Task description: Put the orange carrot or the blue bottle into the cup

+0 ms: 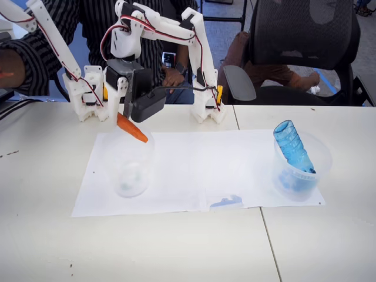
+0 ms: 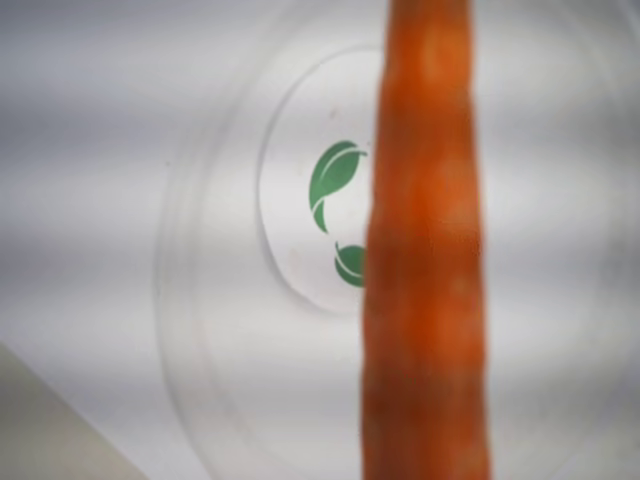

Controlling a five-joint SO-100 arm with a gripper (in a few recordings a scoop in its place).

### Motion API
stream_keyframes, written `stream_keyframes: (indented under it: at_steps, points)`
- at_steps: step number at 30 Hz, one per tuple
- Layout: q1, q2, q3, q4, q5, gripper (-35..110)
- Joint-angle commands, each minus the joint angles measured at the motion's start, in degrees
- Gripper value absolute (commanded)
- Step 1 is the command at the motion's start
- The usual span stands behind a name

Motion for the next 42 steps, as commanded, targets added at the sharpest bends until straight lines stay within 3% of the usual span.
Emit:
stream_keyframes:
  at_steps: [1, 11, 21, 42]
  points:
    - [0.53, 3.34, -9.58, -3.16, 3.52, 9]
    - [0.18, 3.34, -9.58, -3.08, 3.52, 9]
    - [0.62, 3.34, -9.67, -3.16, 3.96, 24]
    - [0.18, 4.66, -10.55, -2.20, 4.13, 24]
